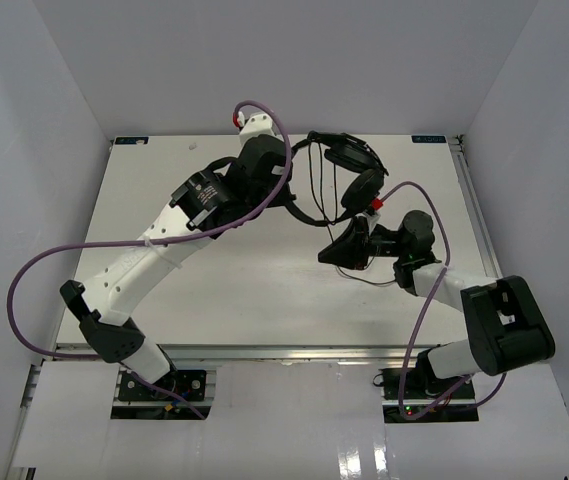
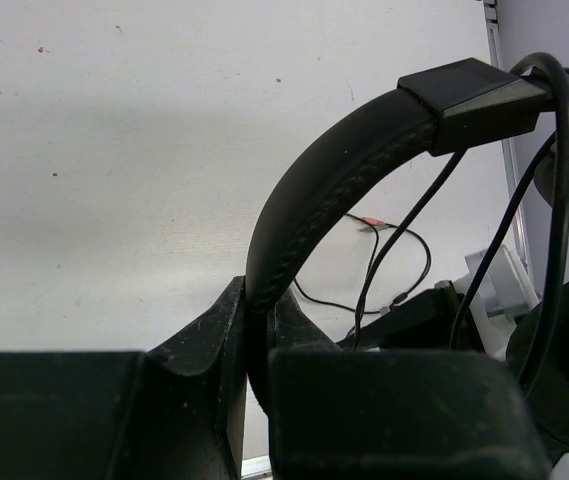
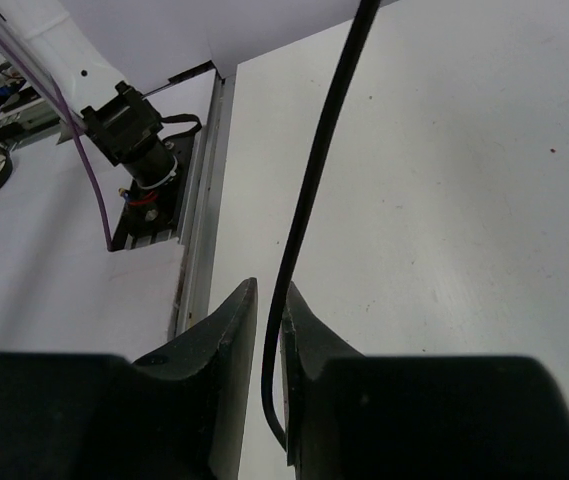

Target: Wrap the headphones

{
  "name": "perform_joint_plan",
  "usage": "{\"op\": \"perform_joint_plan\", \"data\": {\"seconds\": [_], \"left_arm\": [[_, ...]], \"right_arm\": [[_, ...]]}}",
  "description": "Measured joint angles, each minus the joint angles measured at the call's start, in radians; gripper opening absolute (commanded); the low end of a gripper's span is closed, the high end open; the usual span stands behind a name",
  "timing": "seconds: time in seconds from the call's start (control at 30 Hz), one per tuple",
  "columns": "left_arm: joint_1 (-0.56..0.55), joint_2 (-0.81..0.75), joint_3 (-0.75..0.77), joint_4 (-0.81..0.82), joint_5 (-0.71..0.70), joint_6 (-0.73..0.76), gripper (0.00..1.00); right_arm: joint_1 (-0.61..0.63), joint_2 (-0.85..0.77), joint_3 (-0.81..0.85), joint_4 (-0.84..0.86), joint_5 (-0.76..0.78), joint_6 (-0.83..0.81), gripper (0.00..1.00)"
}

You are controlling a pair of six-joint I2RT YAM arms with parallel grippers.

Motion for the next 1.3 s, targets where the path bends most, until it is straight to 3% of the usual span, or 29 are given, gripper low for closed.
{"op": "perform_joint_plan", "data": {"seconds": [0.17, 0.67, 1.0, 1.3], "left_arm": [[0.014, 0.014, 0.033, -0.007, 0.001, -0.004, 0.0], [0.088, 0.093, 0.162, -0.01, 0.035, 0.001, 0.0], [0.134, 0.156, 0.247, -0.022, 0.067, 0.016, 0.0], [0.205, 0.156, 0.237, -0.022, 0.089, 0.029, 0.0]], "right_arm": [[0.016, -0.072, -0.001, -0.09, -0.02, -0.072, 0.3], [0.053, -0.248, 0.0, -0.448, -0.132, -0.318, 0.27], [0.112, -0.34, 0.076, -0.989, -0.203, -0.769, 0.25], [0.144, -0.345, 0.218, -1.573, -0.172, -1.272, 0.12]]}}
